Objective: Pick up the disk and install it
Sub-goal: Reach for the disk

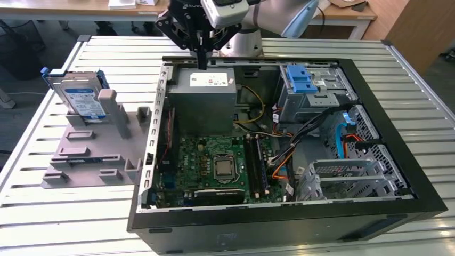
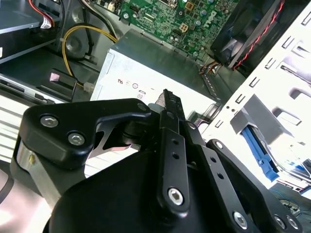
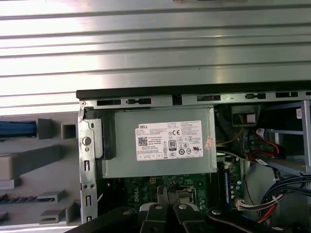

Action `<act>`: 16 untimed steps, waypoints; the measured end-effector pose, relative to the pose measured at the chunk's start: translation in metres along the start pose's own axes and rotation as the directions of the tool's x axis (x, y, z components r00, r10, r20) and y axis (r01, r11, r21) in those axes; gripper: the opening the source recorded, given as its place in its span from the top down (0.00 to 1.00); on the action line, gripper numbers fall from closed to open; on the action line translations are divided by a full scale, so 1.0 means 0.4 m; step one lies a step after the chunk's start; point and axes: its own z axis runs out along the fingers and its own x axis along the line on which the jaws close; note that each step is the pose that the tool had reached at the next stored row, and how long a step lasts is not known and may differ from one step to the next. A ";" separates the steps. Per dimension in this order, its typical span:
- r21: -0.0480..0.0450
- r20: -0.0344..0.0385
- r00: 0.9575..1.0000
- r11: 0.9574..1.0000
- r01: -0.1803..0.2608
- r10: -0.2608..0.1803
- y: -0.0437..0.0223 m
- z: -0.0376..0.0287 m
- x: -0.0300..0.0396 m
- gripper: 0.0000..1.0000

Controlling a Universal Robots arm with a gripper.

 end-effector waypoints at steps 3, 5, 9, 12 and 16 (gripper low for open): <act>0.000 0.000 1.000 1.000 0.000 0.000 0.000 0.000 0.007 0.89; 0.000 0.000 1.000 1.000 0.000 0.000 -0.001 0.000 0.012 0.89; 0.000 0.000 1.000 1.000 0.000 0.000 -0.001 -0.001 0.020 0.89; 0.000 0.000 1.000 1.000 0.000 0.000 -0.001 -0.001 0.025 0.89; 0.000 0.000 1.000 1.000 0.000 0.000 -0.002 -0.001 0.034 0.89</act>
